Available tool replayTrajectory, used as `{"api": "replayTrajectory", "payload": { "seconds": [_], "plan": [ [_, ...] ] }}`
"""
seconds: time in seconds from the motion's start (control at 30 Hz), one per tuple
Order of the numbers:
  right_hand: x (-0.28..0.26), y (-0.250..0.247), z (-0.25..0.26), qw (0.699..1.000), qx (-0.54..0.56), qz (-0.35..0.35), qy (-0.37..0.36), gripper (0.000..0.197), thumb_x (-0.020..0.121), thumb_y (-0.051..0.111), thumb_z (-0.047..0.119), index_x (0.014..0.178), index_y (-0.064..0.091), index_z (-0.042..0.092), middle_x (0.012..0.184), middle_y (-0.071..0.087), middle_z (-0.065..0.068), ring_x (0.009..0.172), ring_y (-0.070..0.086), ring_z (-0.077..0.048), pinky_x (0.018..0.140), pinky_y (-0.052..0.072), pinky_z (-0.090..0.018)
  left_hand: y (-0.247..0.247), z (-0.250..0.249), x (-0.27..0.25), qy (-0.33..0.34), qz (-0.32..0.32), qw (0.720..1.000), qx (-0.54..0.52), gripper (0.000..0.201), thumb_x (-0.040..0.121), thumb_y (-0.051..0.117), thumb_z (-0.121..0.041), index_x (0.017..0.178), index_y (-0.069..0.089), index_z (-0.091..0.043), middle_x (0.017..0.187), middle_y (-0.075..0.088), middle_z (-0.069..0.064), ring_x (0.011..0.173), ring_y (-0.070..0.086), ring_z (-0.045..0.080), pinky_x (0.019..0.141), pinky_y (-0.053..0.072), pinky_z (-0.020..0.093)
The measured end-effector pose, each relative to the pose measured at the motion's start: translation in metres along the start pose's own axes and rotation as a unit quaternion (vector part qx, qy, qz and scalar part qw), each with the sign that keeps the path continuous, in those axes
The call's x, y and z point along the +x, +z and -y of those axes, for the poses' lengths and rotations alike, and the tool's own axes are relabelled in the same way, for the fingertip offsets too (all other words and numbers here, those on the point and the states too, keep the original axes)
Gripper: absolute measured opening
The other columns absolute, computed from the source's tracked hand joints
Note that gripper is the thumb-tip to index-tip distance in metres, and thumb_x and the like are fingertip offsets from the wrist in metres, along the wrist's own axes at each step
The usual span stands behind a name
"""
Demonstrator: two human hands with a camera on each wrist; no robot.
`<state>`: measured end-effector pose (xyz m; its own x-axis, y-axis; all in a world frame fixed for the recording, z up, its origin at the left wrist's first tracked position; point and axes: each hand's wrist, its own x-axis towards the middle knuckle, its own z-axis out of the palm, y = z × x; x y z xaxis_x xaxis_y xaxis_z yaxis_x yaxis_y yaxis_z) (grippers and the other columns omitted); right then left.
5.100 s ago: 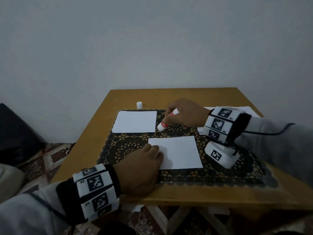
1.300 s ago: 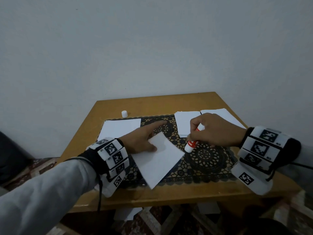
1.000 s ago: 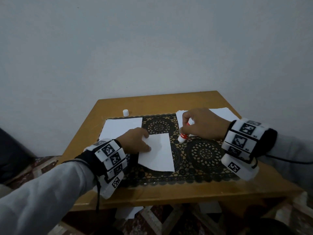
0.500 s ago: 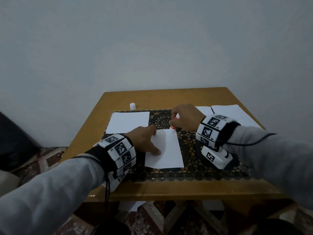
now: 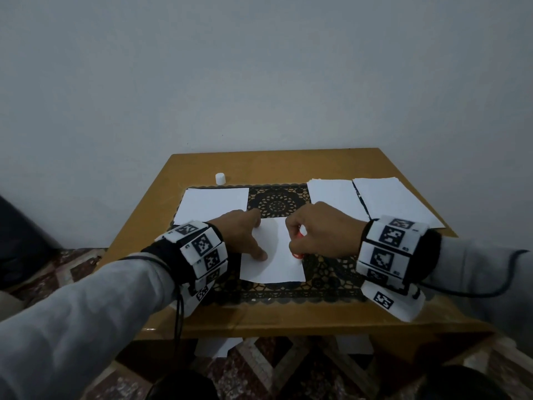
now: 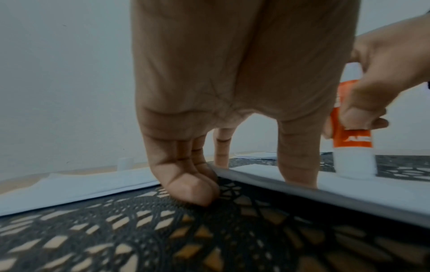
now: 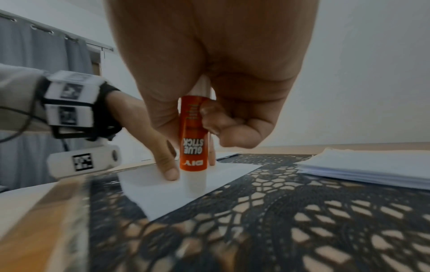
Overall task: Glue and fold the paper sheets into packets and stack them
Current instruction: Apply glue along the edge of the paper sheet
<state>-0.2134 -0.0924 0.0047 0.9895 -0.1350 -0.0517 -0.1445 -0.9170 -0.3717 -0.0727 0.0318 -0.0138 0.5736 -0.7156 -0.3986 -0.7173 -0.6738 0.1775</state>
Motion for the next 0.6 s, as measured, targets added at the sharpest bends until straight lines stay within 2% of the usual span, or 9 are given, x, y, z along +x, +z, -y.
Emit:
{"api": "replayTrajectory", "payload": {
  "seconds": [0.1,0.17,0.23,0.3,0.37,0.47,0.53,0.6],
  "plan": [
    [-0.01,0.002,0.003,1.0,0.009,0.023,-0.005,0.014,0.078,0.07,0.026,0.077,0.069,0.012,0.082,0.067,0.0,0.069,0.059,-0.012,0.063,0.049,-0.031,-0.003,-0.001,0.002,0.011,-0.026,0.999,-0.022,0.077,0.072,0.079,-0.043,0.135,0.038,-0.026,0.134,0.046,0.005,0.115,0.047,0.022,0.094,0.041,0.034],
    [-0.014,0.003,0.003,0.999,0.016,0.037,-0.01,0.013,0.078,0.07,0.026,0.077,0.07,0.013,0.082,0.069,0.0,0.073,0.062,-0.015,0.066,0.051,-0.033,-0.009,-0.003,0.004,0.055,-0.075,0.994,-0.056,0.075,0.075,0.078,-0.034,0.139,0.039,-0.025,0.14,0.045,0.004,0.124,0.045,0.023,0.099,0.038,0.033],
    [-0.016,0.002,0.003,0.999,0.017,0.046,-0.017,0.013,0.079,0.069,0.028,0.077,0.069,0.015,0.082,0.068,0.002,0.076,0.062,-0.015,0.07,0.053,-0.034,-0.018,-0.004,0.006,0.111,-0.134,0.978,-0.117,0.058,0.078,0.076,-0.021,0.131,0.051,-0.024,0.135,0.052,0.001,0.12,0.05,0.019,0.095,0.041,0.029],
    [-0.017,0.0,0.001,0.998,0.019,0.048,-0.02,0.013,0.08,0.068,0.028,0.077,0.069,0.015,0.083,0.068,0.002,0.078,0.062,-0.015,0.072,0.053,-0.034,-0.027,-0.003,0.007,0.154,-0.161,0.96,-0.169,0.039,0.078,0.072,-0.007,0.111,0.062,-0.025,0.121,0.061,0.004,0.104,0.056,0.016,0.085,0.048,0.028],
    [-0.017,-0.003,-0.003,0.998,0.021,0.055,-0.017,0.012,0.079,0.067,0.027,0.072,0.067,0.017,0.082,0.069,0.001,0.077,0.062,-0.016,0.071,0.052,-0.035,-0.035,0.0,0.005,0.183,-0.128,0.959,-0.174,0.038,0.075,0.068,0.001,0.101,0.067,-0.027,0.111,0.065,0.002,0.096,0.059,0.017,0.082,0.052,0.03],
    [-0.015,-0.014,-0.014,0.999,0.018,0.044,-0.004,0.016,0.079,0.068,0.025,0.064,0.064,0.022,0.077,0.067,0.006,0.075,0.062,-0.013,0.071,0.051,-0.033,-0.042,0.007,-0.005,0.201,-0.003,0.969,-0.14,0.044,0.078,0.065,0.004,0.104,0.071,-0.032,0.115,0.067,-0.007,0.104,0.061,0.011,0.092,0.05,0.029],
    [-0.013,-0.025,-0.023,1.0,0.018,-0.002,0.008,0.015,0.08,0.068,0.026,0.066,0.064,0.022,0.077,0.062,0.011,0.076,0.058,-0.009,0.071,0.048,-0.028,-0.041,0.011,-0.014,0.187,0.07,0.971,-0.128,0.043,0.081,0.064,0.002,0.106,0.072,-0.032,0.12,0.063,-0.014,0.109,0.058,0.008,0.097,0.045,0.026],
    [-0.008,-0.035,-0.031,0.998,0.011,-0.057,0.022,0.013,0.08,0.068,0.028,0.069,0.066,0.02,0.078,0.06,0.013,0.078,0.056,-0.01,0.071,0.046,-0.03,-0.036,0.014,-0.019,0.178,0.085,0.97,-0.142,0.04,0.081,0.065,0.0,0.108,0.073,-0.028,0.127,0.058,-0.014,0.114,0.053,0.009,0.103,0.039,0.025]
  ]
}}
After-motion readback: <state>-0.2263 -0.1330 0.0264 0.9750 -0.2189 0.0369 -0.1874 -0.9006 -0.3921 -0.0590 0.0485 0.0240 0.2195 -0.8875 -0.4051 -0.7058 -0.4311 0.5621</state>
